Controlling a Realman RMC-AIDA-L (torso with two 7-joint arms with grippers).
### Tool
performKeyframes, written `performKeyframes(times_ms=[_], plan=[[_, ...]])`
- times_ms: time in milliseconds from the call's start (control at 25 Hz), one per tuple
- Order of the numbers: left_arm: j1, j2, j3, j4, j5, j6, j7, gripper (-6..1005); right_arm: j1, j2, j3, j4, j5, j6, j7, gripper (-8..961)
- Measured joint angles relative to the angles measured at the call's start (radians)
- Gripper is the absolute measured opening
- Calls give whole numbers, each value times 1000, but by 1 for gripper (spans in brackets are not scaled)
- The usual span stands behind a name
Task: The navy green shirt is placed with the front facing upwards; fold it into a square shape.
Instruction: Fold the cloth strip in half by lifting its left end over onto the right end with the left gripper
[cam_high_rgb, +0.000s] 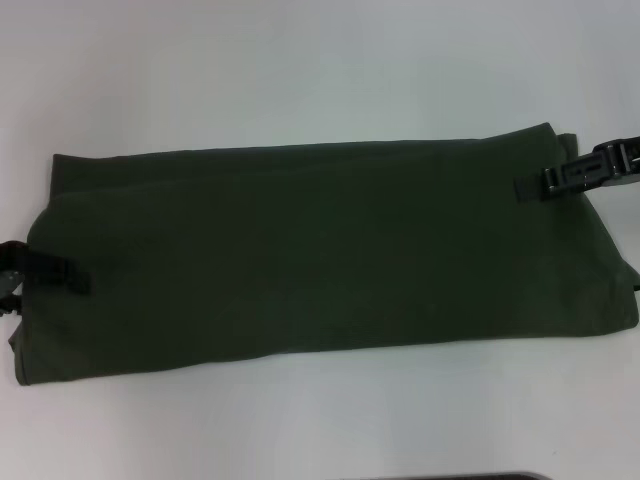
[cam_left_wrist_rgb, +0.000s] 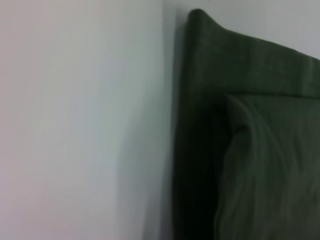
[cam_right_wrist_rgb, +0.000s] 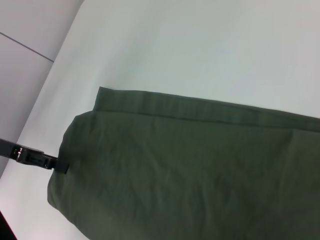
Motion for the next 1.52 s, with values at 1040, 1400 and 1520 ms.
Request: performKeyframes(times_ms=[1040,1400,1520], plan=[[-43,-32,15,2,-4,42,38,743,-2,-2,-2,0,0,0,2,716],[-46,-30,22,4,-4,51,40,327,-1,-2,-2,0,0,-1,2,717],[-46,-30,21,6,-4,55,42,265,-1,-1,-2,0,0,-2,2,717]])
